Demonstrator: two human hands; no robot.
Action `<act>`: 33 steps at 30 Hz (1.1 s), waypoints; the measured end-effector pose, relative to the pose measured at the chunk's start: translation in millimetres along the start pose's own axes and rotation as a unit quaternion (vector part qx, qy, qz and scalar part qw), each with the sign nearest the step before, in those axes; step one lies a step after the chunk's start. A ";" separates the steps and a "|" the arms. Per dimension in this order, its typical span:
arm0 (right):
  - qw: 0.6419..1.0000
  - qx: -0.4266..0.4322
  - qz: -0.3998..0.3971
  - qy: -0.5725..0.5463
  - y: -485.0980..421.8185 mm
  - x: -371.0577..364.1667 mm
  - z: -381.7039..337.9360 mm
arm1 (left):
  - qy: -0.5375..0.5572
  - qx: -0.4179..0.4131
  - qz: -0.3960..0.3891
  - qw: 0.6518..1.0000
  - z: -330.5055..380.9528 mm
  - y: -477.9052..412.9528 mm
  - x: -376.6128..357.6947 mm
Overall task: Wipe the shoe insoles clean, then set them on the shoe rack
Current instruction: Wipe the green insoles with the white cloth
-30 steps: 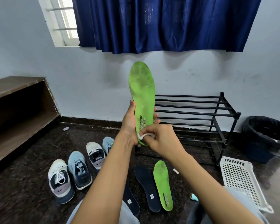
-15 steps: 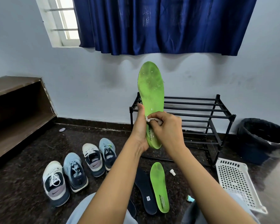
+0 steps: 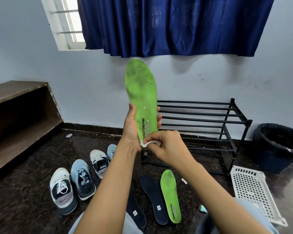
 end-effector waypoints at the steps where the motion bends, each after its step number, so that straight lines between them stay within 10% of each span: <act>1: 1.000 -0.003 -0.005 -0.003 0.7 1.0 -0.6 | 0.000 0.003 -0.003 1.000 -0.1 0.5 -1.1; 19: 0.989 -0.008 0.146 0.005 3.6 36.7 1.8 | -0.043 0.026 0.058 0.997 -28.0 5.1 -19.8; 26: 0.996 -0.085 -0.001 0.015 6.5 16.4 12.3 | -0.014 -0.018 0.085 0.996 -10.8 0.9 -3.5; 33: 0.985 -0.094 0.045 0.138 4.5 26.4 18.2 | 0.010 -0.024 0.073 0.997 -13.7 -1.4 -14.4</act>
Point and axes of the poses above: each hand's wrist, its own y-axis away from the middle knuckle, its own x-axis out of the back of the hand, z = x × y, the point moved 10 cm from there along -y, towards the middle knuckle, and after that the axes turned 15 degrees about -y, right-handed, at the moved point
